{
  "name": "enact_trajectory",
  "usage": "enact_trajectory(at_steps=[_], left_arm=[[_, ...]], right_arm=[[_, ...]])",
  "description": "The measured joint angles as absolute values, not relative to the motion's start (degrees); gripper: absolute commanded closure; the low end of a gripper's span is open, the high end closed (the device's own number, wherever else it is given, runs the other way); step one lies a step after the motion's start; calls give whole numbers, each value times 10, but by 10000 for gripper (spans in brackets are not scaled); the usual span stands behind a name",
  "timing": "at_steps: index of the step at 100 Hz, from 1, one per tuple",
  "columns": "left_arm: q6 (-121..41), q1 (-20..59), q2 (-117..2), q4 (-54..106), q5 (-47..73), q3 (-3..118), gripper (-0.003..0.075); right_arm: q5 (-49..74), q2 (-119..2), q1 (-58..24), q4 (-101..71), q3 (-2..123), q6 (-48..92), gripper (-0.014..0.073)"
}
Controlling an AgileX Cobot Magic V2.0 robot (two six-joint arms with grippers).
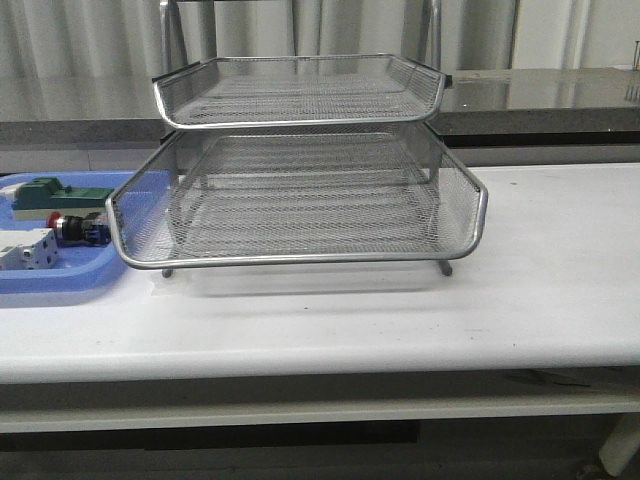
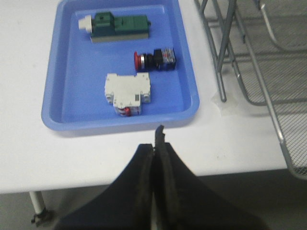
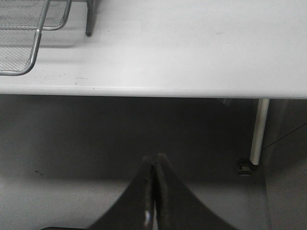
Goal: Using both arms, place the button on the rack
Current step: 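Release the tray and withdraw the right gripper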
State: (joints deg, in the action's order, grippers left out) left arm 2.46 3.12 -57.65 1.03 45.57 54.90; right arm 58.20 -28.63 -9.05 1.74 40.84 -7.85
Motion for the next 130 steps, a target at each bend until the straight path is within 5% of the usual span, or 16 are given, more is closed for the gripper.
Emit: enact_trajectory(at_steps=[40, 52, 69, 76, 102, 130], left_arm=[[-47, 31, -699, 10, 522, 604, 705], [-73, 31, -699, 10, 528, 605, 528], [-95, 31, -699, 10, 539, 605, 104], [-103, 31, -699, 10, 539, 605, 0], [-108, 31, -699, 10, 520, 605, 81], [-190, 31, -719, 10, 439, 621, 83]], right_arm=[[582, -286, -90, 17, 408, -78, 659], [582, -286, -90, 17, 408, -78, 659], [582, -286, -90, 17, 408, -78, 659], [582, -286, -90, 17, 408, -78, 659], [582, -286, -90, 17, 408, -78, 659], [582, -286, -90, 17, 408, -78, 659]])
